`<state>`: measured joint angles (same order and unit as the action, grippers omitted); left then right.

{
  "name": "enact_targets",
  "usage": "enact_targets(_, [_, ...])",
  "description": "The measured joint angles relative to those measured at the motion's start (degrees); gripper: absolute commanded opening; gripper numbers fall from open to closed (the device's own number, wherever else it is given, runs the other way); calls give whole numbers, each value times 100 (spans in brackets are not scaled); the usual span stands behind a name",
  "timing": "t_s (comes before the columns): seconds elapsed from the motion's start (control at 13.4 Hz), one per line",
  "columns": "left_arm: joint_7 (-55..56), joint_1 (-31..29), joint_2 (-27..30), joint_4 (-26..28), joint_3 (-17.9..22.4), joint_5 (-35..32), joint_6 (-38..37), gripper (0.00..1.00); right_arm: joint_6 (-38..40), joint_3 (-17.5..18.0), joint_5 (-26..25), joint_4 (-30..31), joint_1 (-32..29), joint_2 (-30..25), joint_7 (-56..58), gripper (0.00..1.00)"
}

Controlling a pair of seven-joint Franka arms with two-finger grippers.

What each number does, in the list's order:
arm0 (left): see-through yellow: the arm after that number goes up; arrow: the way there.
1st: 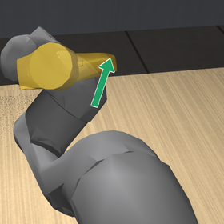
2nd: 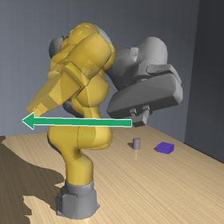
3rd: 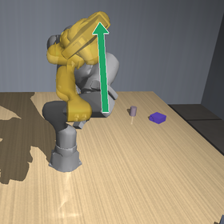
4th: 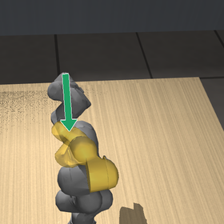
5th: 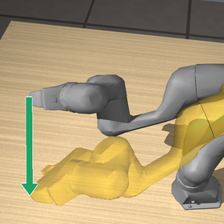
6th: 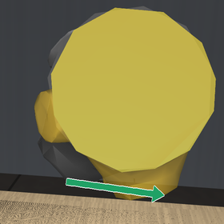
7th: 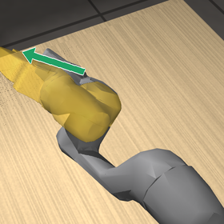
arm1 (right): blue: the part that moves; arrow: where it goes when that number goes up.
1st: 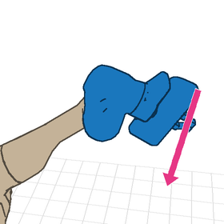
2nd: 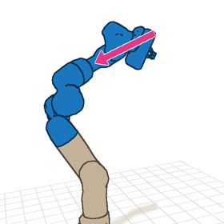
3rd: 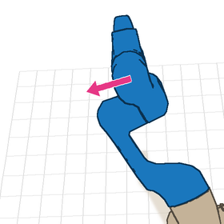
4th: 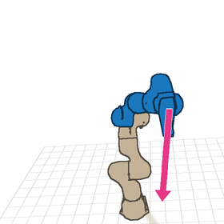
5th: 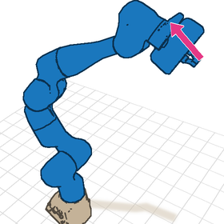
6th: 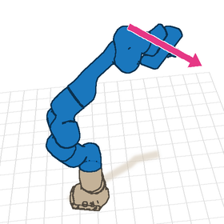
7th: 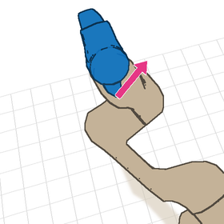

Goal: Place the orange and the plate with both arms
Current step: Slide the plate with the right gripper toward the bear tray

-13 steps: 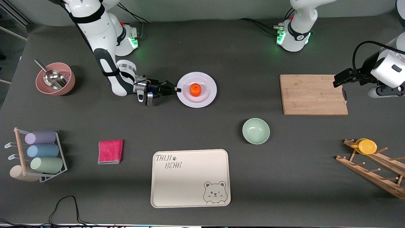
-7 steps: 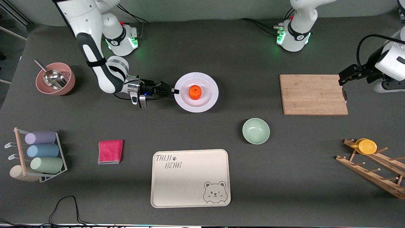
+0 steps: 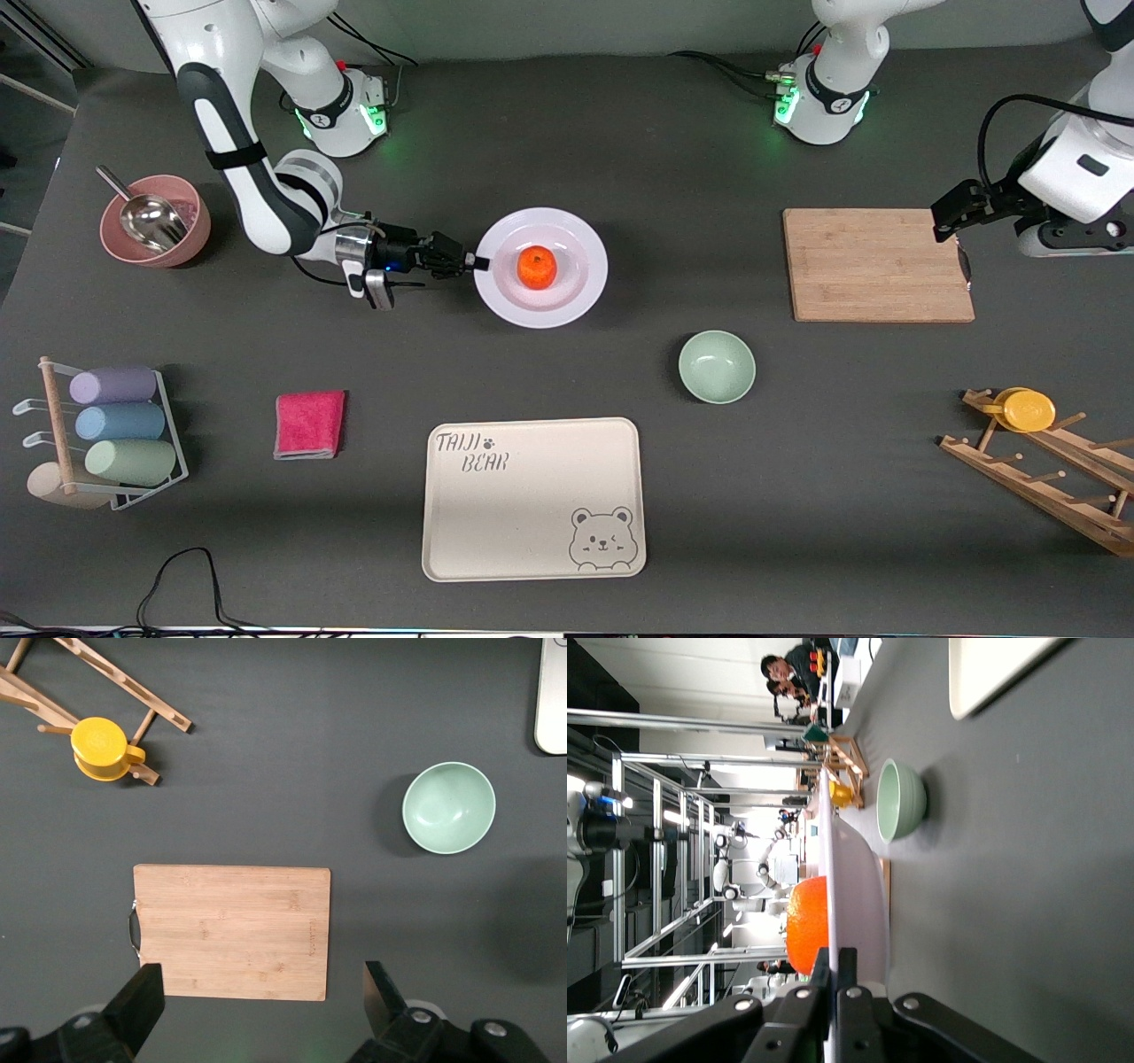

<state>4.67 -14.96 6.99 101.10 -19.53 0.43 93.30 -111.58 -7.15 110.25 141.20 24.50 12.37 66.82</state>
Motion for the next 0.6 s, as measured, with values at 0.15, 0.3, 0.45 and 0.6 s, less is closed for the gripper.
enact_targets(0.15, [0, -5, 5, -1, 8, -3, 2, 100, -1, -5, -3, -626, -130, 432, -162, 0])
enact_targets(0.3, [0, -23, 6, -1, 42, -3, 7, 100, -1, -53, -9, -1512, -162, 1040, -509, 0])
enact_targets(0.45, [0, -26, 6, 1, 58, -2, 63, 100, -1, -152, -11, -2532, -180, 1731, -872, 0])
enact_targets(0.6, [0, -28, 6, 4, 62, -2, 87, 100, -1, -190, -14, -3711, -281, 2530, -1327, 0])
